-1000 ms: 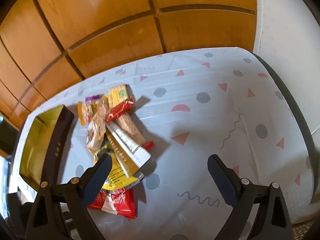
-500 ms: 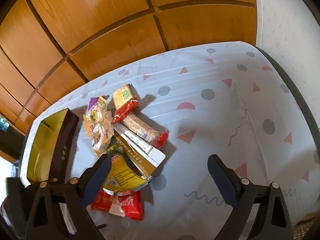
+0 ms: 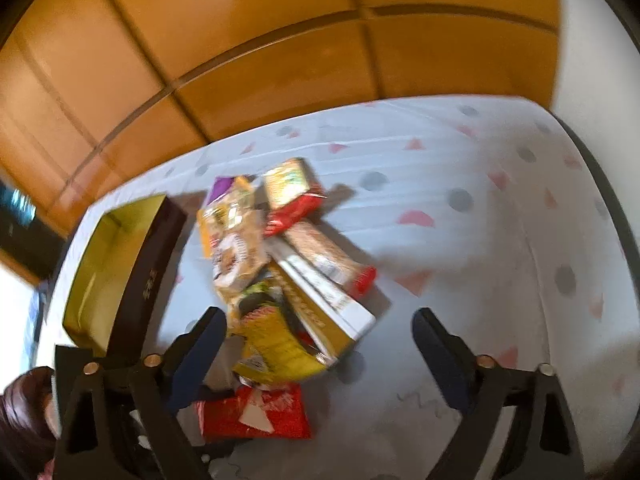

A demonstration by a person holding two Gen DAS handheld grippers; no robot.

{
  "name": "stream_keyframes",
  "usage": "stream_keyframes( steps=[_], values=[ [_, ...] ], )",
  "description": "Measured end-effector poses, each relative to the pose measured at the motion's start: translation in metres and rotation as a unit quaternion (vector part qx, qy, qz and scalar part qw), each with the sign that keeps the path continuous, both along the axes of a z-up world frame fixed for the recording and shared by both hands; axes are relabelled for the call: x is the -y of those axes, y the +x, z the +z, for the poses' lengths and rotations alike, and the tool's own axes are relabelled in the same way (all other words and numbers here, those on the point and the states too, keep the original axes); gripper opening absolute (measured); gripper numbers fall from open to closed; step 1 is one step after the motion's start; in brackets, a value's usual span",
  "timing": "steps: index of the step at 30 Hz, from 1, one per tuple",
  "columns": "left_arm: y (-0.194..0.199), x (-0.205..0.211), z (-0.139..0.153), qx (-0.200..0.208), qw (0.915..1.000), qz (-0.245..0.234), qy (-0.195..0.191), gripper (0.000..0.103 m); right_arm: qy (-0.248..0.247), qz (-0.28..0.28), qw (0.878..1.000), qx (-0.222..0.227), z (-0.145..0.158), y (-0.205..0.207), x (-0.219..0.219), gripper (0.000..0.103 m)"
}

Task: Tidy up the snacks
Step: 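Reach the left gripper to the red snack packet and grasp it, then carry the red packet into the gold tin and release with left while right reaches toward the snack pile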

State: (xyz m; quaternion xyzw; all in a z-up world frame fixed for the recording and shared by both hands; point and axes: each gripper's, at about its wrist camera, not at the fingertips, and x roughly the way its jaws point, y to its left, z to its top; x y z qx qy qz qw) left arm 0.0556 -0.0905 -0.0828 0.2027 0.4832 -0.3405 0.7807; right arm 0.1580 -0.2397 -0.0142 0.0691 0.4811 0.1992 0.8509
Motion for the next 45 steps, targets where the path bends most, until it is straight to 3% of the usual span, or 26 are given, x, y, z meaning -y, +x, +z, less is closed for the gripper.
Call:
stream_keyframes(
  steps=[4, 9, 13, 17, 21, 29, 32, 36, 39, 44, 45],
  values=[
    [-0.02, -0.022, 0.002, 0.001, 0.9987, 0.046, -0.022, 0.04, -0.051, 0.056, 0.997, -0.01, -0.01, 0.018, -0.035, 0.065],
    [-0.041, -0.047, 0.001, 0.011, 0.994, 0.099, -0.045, 0.04, -0.129, 0.108, 0.985, -0.034, -0.039, 0.04, -0.072, 0.058],
    [-0.051, -0.058, 0.0, 0.019, 0.9914, 0.119, -0.051, 0.041, -0.157, 0.125, 0.979, -0.045, -0.056, 0.054, -0.088, 0.052],
    [-0.055, -0.06, -0.004, 0.024, 0.9895, 0.133, -0.052, 0.043, -0.17, 0.119, 0.975, -0.073, -0.071, 0.066, -0.095, 0.03],
    [-0.05, -0.065, -0.005, 0.019, 0.987, 0.145, -0.067, 0.039, -0.178, 0.128, 0.973, -0.067, -0.069, 0.055, -0.092, 0.023],
    [-0.049, -0.094, 0.025, 0.009, 0.9736, 0.177, -0.143, 0.037, -0.203, 0.109, 0.971, -0.066, -0.076, 0.028, -0.065, 0.024],
    [-0.055, -0.118, 0.055, 0.021, 0.9613, 0.197, -0.192, 0.037, -0.215, 0.11, 0.969, -0.059, -0.078, 0.02, -0.063, 0.025],
    [-0.046, -0.16, 0.083, 0.043, 0.9393, 0.262, -0.217, 0.037, -0.214, 0.112, 0.969, -0.049, -0.076, 0.014, -0.069, 0.029],
    [-0.025, -0.189, 0.092, 0.058, 0.9241, 0.327, -0.189, 0.037, -0.208, 0.109, 0.971, -0.046, -0.074, 0.015, -0.068, 0.03],
    [0.024, -0.229, 0.088, 0.045, 0.8918, 0.417, -0.171, 0.037, -0.205, 0.1, 0.972, -0.049, -0.072, 0.022, -0.059, 0.042],
    [0.031, -0.232, 0.085, 0.045, 0.8889, 0.424, -0.167, 0.037, -0.206, 0.098, 0.972, -0.05, -0.071, 0.029, -0.055, 0.045]
  ],
)
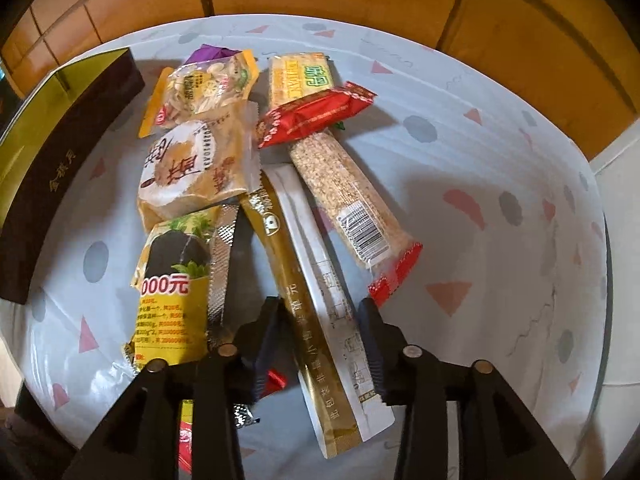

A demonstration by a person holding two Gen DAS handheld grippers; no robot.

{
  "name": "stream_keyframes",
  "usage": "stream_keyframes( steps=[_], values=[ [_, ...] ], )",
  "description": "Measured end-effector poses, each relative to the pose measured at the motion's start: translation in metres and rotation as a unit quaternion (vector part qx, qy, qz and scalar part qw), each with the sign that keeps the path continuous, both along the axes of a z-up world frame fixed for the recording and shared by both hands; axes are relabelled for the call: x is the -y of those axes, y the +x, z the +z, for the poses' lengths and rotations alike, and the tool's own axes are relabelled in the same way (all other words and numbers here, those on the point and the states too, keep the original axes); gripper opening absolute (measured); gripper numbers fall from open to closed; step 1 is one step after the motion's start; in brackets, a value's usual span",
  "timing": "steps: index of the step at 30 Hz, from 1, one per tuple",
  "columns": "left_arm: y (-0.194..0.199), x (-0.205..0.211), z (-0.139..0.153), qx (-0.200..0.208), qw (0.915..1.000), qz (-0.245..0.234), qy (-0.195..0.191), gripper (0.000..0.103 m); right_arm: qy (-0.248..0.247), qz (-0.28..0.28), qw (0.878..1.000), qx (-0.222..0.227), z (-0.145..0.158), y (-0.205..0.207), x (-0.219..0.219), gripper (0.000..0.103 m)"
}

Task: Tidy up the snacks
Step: 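Carry the red packet into the gold tin and release with left while right reaches toward the snack pile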

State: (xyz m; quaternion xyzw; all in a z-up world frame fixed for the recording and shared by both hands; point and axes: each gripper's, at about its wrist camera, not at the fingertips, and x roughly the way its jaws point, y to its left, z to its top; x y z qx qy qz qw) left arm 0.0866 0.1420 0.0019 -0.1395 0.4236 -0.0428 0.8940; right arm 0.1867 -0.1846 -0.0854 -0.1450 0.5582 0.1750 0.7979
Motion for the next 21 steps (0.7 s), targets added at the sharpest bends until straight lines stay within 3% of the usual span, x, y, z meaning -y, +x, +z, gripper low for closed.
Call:
stream_keyframes(
  steps=[2, 9, 11, 15, 21],
  values=[
    [0.021, -0.006, -0.006, -0.012, 0.9998, 0.011, 0.008, 0.037, -0.005, -0.002, 1.0, 0.005, 0.0, 0.006, 0.001, 0.05],
    [0.072, -0.013, -0.038, -0.053, 0.9975, 0.025, 0.039, 0.038, -0.005, 0.011, 1.0, 0.02, 0.004, 0.013, -0.009, 0.049],
    [0.078, -0.011, -0.042, -0.053, 0.9975, 0.025, 0.038, 0.04, 0.002, 0.016, 1.0, 0.018, 0.003, 0.014, -0.012, 0.038],
    [0.069, -0.007, -0.041, -0.052, 0.998, 0.026, 0.023, 0.042, 0.003, 0.03, 0.999, 0.023, 0.003, 0.012, -0.02, 0.033],
    [0.029, 0.005, -0.029, -0.034, 0.9978, 0.036, 0.044, 0.041, 0.01, 0.028, 0.999, 0.019, 0.005, 0.009, -0.02, 0.032]
  ],
)
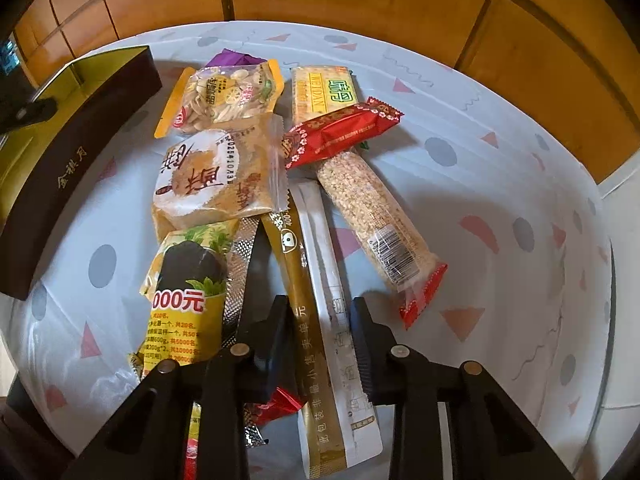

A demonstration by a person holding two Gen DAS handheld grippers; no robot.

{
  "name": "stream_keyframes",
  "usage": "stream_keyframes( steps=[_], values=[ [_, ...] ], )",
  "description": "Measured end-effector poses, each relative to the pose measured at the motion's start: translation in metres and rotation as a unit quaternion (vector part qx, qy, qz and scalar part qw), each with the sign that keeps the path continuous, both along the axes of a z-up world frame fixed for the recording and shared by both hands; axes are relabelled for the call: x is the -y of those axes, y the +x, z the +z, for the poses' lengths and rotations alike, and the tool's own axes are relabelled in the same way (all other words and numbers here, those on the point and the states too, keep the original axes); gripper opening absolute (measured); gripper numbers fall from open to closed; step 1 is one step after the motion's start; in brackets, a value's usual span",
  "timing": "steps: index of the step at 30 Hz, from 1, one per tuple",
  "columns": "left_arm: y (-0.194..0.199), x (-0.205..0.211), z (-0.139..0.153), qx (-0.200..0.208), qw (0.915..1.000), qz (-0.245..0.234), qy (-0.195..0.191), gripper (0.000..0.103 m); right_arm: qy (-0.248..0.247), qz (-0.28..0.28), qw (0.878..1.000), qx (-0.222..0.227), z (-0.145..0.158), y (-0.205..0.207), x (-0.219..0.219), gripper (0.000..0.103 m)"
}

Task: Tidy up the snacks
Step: 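Carry the red packet into the gold tin and release with left while right reaches toward the snack pile, then grasp the gold-and-white stick package with the right gripper and drop it into the tin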

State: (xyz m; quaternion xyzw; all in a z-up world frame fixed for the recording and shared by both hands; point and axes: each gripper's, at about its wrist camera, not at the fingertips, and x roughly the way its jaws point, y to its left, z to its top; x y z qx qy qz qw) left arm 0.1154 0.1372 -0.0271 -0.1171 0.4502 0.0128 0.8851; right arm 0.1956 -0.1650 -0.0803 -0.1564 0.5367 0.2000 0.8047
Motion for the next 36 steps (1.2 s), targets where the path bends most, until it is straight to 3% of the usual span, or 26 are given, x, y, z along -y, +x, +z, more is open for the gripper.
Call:
stream_keyframes(
  steps=[6, 13, 19, 23, 26, 29, 34, 36],
  values=[
    [-0.048, 0.015, 0.008, 0.018, 0.9998, -0.007, 0.001, 0.042, 0.018, -0.017, 1.0, 0.0, -0.004, 0.008, 0.01, 0.041],
    [-0.086, 0.026, 0.013, 0.032, 0.9992, -0.025, 0.009, 0.042, -0.02, -0.009, 1.0, -0.005, 0.002, -0.003, 0.007, 0.016],
    [-0.098, 0.029, 0.006, 0.023, 0.9993, -0.028, 0.0, 0.042, -0.048, -0.022, 0.999, -0.002, 0.019, -0.028, 0.02, 0.015],
    [-0.102, 0.026, 0.004, 0.022, 0.9995, -0.019, 0.007, 0.042, -0.04, -0.033, 0.998, 0.017, 0.048, -0.049, 0.026, 0.015],
    [-0.106, 0.018, 0.004, 0.022, 0.9997, -0.007, 0.008, 0.042, 0.006, -0.055, 0.998, 0.025, 0.071, -0.061, 0.029, 0.015],
    [-0.109, 0.007, 0.006, 0.025, 0.9995, 0.013, 0.013, 0.042, 0.105, -0.069, 0.992, 0.014, 0.092, -0.068, 0.023, 0.015],
    [-0.115, -0.011, 0.009, 0.033, 0.9986, 0.038, 0.014, 0.042, 0.252, -0.069, 0.965, -0.04, 0.107, -0.075, -0.024, 0.015],
    [-0.118, -0.019, 0.011, 0.038, 0.998, 0.047, 0.018, 0.042, 0.304, -0.079, 0.947, -0.072, 0.109, -0.074, -0.048, 0.015]
  ],
)
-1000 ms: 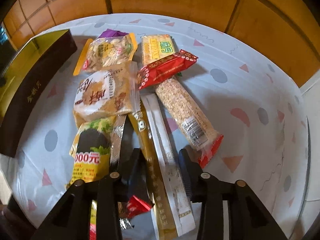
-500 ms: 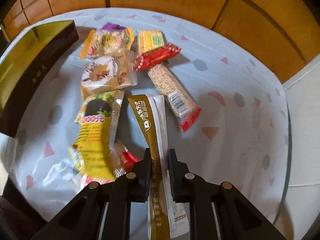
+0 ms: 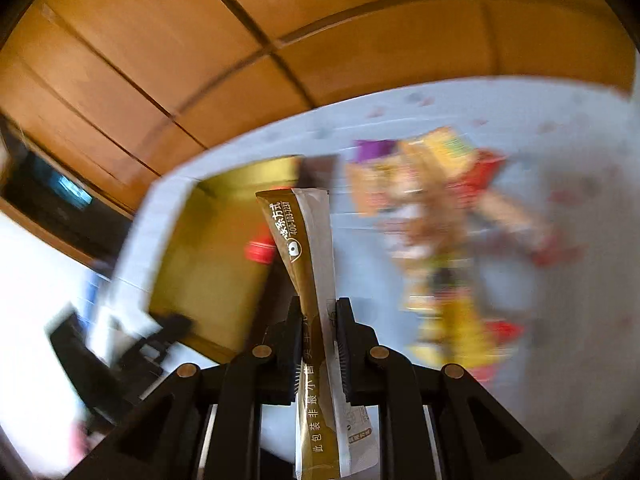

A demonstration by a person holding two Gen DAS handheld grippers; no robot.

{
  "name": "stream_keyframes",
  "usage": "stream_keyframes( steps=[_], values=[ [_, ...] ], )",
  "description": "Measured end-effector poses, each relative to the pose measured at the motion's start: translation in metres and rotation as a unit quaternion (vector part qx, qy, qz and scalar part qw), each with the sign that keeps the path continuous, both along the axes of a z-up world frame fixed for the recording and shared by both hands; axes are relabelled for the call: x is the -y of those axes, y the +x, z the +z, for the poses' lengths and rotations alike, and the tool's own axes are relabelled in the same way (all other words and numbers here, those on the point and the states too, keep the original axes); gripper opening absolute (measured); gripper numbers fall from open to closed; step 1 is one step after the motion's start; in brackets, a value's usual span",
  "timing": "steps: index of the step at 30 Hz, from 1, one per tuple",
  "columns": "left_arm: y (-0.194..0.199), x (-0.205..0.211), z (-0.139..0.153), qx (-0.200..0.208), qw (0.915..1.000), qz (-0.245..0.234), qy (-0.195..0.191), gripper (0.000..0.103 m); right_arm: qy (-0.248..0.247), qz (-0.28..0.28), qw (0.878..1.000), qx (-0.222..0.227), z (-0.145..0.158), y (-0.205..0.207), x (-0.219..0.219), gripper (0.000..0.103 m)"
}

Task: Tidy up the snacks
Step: 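Grasp the gold-and-white stick package with the right gripper and drop it into the tin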

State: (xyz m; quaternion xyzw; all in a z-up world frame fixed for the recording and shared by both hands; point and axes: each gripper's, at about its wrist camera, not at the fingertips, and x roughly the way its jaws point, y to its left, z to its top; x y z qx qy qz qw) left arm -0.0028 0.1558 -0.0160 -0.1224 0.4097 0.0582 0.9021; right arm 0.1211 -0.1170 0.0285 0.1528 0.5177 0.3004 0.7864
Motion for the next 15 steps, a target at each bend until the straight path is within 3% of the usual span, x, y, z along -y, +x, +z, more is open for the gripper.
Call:
stream_keyframes(
  steps=[3, 7, 12, 15],
  values=[
    [-0.004, -0.013, 0.002, 0.005, 0.9998, 0.017, -0.002, 0.042, 0.065, -0.014, 0.997, -0.044, -0.003, 0.006, -0.036, 0.016],
    [-0.011, -0.031, 0.003, 0.009, 0.9992, 0.038, 0.001, 0.041, 0.1, -0.03, 0.991, -0.079, -0.015, 0.01, -0.08, 0.016],
    [-0.014, -0.045, -0.003, 0.004, 0.9986, 0.053, -0.005, 0.042, 0.102, -0.042, 0.987, -0.113, -0.034, 0.011, -0.117, 0.021],
    [-0.012, -0.045, -0.006, 0.003, 0.9987, 0.05, -0.005, 0.041, 0.084, -0.038, 0.99, -0.109, -0.046, 0.015, -0.135, 0.025]
  ],
)
